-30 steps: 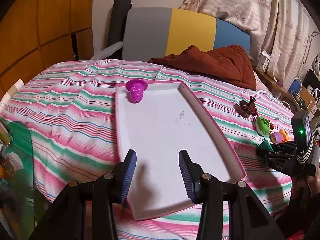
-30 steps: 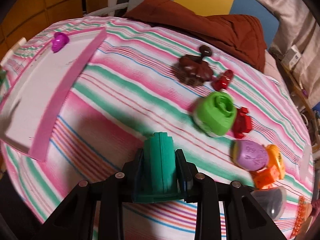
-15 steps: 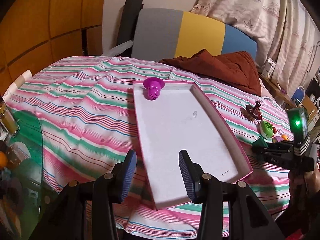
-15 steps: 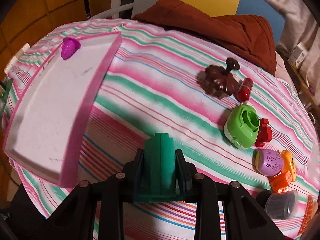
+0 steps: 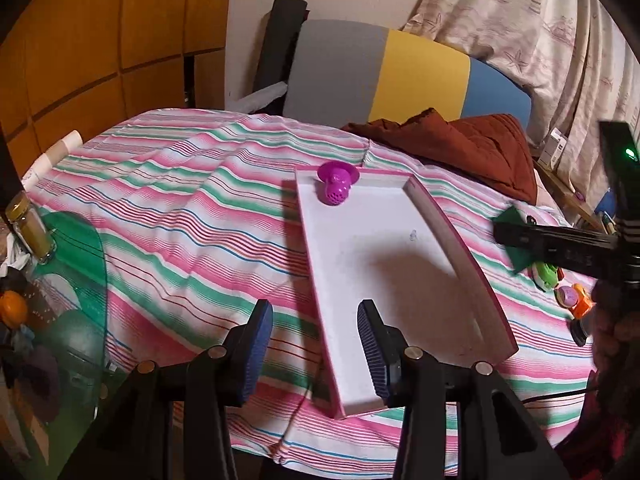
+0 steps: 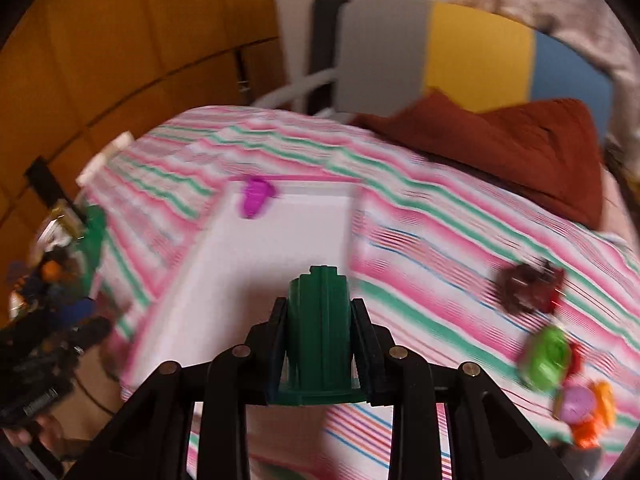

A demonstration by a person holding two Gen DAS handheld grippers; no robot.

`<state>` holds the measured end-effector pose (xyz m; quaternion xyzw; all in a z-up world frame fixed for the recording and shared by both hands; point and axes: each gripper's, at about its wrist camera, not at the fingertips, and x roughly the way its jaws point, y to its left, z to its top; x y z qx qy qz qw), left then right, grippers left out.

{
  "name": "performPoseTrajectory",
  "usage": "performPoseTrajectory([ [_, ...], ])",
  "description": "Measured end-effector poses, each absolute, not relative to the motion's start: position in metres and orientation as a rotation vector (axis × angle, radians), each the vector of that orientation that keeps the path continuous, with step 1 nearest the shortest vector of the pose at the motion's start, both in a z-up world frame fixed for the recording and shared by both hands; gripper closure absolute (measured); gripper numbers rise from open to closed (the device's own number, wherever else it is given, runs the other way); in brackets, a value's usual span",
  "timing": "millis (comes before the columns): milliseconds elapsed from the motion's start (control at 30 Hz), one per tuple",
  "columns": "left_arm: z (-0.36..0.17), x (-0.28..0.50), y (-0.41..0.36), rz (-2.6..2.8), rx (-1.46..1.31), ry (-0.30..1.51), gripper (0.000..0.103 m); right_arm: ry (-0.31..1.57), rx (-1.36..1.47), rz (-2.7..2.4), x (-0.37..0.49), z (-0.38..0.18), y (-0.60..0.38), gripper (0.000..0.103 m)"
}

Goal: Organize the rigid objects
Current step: 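Carry the teal stamp into the white tray and release it with the right tool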

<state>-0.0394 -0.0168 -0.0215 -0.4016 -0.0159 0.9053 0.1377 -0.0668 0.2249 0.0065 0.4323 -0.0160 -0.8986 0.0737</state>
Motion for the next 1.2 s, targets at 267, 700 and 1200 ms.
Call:
performPoseTrajectory([
  [267,-0.016,-0.040,-0.040,2.667,-1.150,-0.101,0.059,0.014,1.351,-2.523,-0.120,-0.019,0.141,0.073],
  [700,-0.022,-0.045,-0.056,2.664,-1.178,-0.197,0.059,-0.063,1.540,-2.440,-0.170,-0.065,0.100,0.071],
  [1200,-0.024,-0.039,-0.043,2.657,-1.166,-0.134,0.059,-0.144,1.392,-2.529,-0.147,-0.033,0.128,0.043],
])
